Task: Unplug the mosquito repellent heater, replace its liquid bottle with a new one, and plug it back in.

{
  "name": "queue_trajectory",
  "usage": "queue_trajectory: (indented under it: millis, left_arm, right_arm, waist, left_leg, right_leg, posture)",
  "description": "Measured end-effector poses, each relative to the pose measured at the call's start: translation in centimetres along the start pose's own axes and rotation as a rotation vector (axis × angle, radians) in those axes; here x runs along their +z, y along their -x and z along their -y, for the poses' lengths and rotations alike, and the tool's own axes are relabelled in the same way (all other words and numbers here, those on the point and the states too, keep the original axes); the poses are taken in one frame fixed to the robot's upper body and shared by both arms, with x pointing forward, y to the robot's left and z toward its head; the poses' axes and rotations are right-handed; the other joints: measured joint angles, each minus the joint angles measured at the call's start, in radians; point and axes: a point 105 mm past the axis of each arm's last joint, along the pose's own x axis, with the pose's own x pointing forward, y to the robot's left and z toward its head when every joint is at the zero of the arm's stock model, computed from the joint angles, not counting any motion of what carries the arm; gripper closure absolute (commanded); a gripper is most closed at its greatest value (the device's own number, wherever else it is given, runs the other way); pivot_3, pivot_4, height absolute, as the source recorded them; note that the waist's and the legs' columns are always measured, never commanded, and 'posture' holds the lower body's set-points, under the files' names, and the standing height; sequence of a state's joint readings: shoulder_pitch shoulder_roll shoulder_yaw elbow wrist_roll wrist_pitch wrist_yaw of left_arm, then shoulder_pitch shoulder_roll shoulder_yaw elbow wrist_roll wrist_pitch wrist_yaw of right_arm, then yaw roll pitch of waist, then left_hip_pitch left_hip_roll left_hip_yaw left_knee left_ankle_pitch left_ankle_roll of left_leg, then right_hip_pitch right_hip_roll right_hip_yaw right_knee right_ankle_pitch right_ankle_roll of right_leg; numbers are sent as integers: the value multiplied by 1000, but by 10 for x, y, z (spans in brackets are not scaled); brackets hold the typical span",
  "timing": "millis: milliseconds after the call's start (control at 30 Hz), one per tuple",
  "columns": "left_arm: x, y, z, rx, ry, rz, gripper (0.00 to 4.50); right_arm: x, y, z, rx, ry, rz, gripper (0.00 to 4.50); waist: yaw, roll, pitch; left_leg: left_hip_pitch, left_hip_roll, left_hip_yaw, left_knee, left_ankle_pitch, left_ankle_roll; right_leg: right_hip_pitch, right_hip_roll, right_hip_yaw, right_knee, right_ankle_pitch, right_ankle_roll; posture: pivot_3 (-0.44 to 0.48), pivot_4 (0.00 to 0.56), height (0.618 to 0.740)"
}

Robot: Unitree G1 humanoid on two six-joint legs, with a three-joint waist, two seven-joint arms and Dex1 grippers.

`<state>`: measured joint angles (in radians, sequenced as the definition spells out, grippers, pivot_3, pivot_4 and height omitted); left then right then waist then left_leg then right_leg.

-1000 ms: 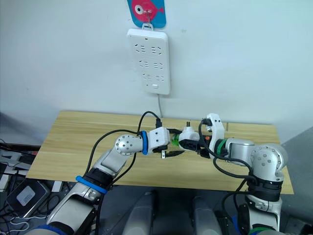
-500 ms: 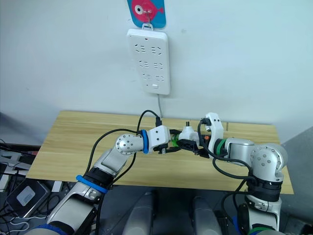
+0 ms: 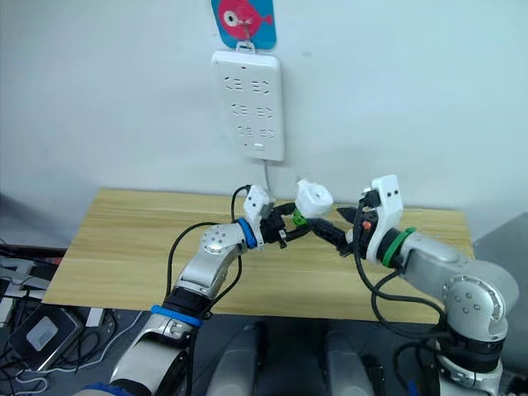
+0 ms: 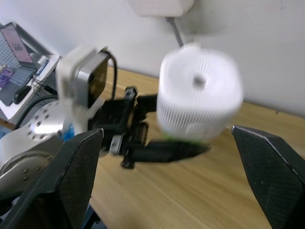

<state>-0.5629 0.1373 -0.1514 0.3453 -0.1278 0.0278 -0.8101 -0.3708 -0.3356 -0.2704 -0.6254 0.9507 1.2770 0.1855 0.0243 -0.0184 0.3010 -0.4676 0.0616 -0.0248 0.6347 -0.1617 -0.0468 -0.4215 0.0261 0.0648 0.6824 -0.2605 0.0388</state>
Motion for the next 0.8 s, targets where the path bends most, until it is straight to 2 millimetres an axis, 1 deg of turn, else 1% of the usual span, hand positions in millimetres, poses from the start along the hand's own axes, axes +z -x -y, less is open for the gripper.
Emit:
queue_trajectory:
  millis: [167, 267, 400, 533, 600, 633, 667, 700, 733, 800]
  left_arm:
    - [10, -1, 7, -23, 54, 39, 2248]
    - [15, -1, 9, -28, 58, 54, 2248]
    - [15, -1, 10, -32, 72, 52, 2248]
    - [16, -2, 13, -41, 85, 57, 2248]
    - [19, -3, 16, -49, 85, 67, 2248]
    - [19, -3, 16, -53, 86, 69, 2248]
    - [19, -3, 17, -53, 89, 69, 2248]
    - [18, -3, 17, -54, 95, 62, 2248]
    - [17, -3, 17, -53, 100, 59, 2248]
    - [16, -3, 17, -54, 102, 57, 2248]
  right_arm:
    - [8, -9, 1, -44, 7, 77, 0]
    - [9, -15, 1, -58, 15, 86, 0]
    - [8, -24, 2, -75, 0, 97, 0]
    - [16, -31, 3, -93, -6, 137, 0]
    - [17, -35, 5, -102, -15, 145, 350]
    - [17, -35, 6, -107, -16, 146, 610]
    - [17, -36, 8, -113, -17, 145, 905]
    - [16, -36, 8, -110, -16, 141, 1292]
    - [15, -37, 7, -108, -17, 137, 1561]
    - [15, -37, 7, -107, -18, 136, 1553]
  waist:
    - [-8, 1, -6]
    - [-8, 1, -7]
    - [-8, 1, -8]
    - [-8, 1, -8]
    - [-8, 1, -8]
    - [-7, 1, -8]
    - [-7, 1, -8]
    - [-7, 1, -8]
    - [-7, 1, -8]
    - [-7, 1, -8]
  left_leg:
    - [1, 0, 0, 0, 1, 1]
    - [1, 0, 0, 0, 2, 1]
    - [1, 0, 0, 0, 2, 1]
    - [1, 0, 0, 0, 2, 1]
    - [1, 0, 0, 0, 2, 1]
    - [1, 0, 0, 0, 2, 1]
    - [1, 0, 0, 0, 2, 1]
    - [1, 0, 0, 0, 2, 1]
    - [1, 0, 0, 0, 2, 1]
    - [1, 0, 0, 0, 2, 1]
  right_leg:
    - [0, 1, 0, 1, -1, 3]
    - [0, 1, 1, 1, -1, 2]
    - [0, 1, 1, 0, -1, 2]
    - [0, 1, 1, 0, -1, 2]
    - [0, 1, 1, 0, 0, 0]
    - [0, 1, 1, 0, 0, 0]
    - [0, 1, 1, 0, 0, 0]
    - [0, 1, 1, 0, 0, 0]
    - [0, 1, 1, 0, 0, 0]
    - [0, 1, 1, 0, 0, 0]
  posture:
    - [109, 233, 740]
    - [102, 233, 740]
    - [104, 234, 740]
    - [107, 236, 740]
    - [109, 236, 740]
    - [109, 236, 740]
    - [110, 238, 740]
    - [110, 238, 740]
    - [110, 238, 740]
    - [114, 238, 740]
